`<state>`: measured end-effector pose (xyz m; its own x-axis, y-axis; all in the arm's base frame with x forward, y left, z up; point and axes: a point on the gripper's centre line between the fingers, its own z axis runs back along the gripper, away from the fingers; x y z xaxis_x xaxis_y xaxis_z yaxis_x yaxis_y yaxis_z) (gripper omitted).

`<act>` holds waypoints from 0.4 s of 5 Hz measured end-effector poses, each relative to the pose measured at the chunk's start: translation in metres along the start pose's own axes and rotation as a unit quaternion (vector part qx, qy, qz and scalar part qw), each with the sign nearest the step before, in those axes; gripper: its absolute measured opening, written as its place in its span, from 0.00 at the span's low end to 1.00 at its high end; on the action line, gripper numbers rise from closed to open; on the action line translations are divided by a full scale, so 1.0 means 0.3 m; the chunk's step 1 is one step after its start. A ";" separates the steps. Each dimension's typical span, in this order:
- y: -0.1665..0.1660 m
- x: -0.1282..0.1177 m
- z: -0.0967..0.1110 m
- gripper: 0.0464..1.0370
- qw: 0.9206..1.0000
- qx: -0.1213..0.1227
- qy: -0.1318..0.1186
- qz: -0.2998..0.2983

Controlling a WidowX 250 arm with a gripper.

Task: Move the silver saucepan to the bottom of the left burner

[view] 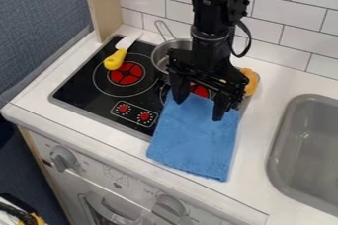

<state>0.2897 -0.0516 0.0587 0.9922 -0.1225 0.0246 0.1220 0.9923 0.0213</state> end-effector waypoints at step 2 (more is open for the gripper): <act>-0.013 -0.014 -0.026 0.96 1.000 -0.011 0.012 -0.007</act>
<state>0.2851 -0.0549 0.0508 0.9907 -0.1361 0.0000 0.1361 0.9907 0.0000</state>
